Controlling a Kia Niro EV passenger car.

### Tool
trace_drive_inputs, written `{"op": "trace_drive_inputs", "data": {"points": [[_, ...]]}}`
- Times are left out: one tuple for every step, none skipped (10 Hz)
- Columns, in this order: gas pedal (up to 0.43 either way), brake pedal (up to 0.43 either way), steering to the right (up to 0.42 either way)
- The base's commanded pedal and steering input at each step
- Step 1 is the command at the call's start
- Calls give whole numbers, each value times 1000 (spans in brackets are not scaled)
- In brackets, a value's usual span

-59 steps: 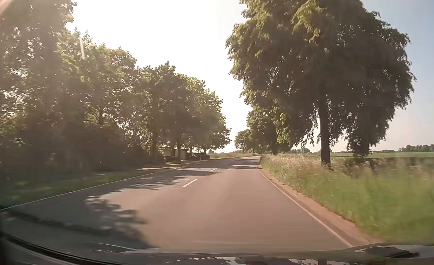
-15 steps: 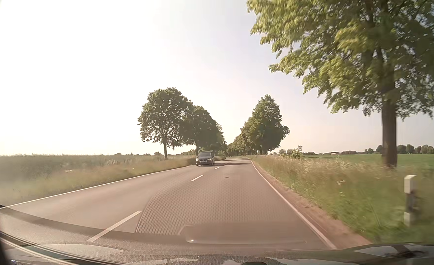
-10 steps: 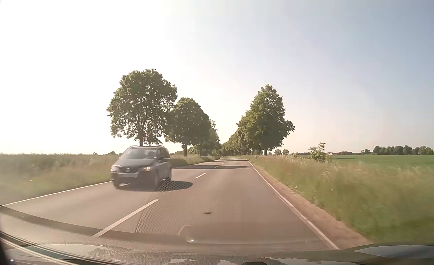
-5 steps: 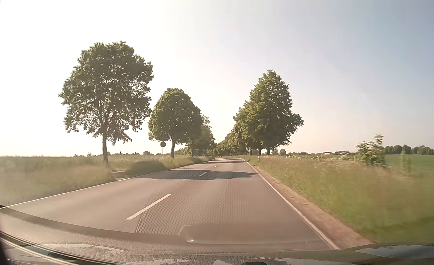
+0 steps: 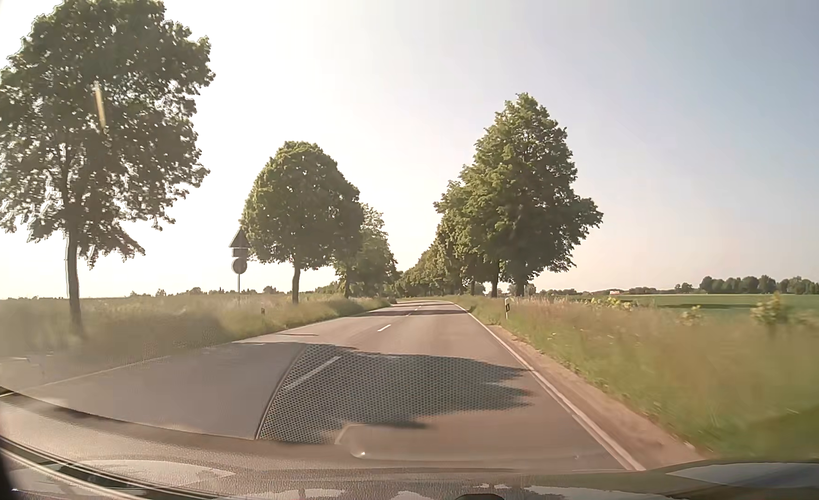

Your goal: Follow the waypoints while adhering to traffic rules and regulations

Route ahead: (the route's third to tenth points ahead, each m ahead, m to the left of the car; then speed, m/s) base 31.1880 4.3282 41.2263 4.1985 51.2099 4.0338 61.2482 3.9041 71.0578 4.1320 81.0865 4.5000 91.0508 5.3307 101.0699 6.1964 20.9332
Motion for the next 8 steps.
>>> {"op": "trace_drive_inputs", "data": {"points": [[209, 0, 4], [209, 0, 2], [220, 0, 1], [220, 0, 0], [228, 0, 0], [240, 0, 0], [240, 0, 0], [240, 0, -1]]}}
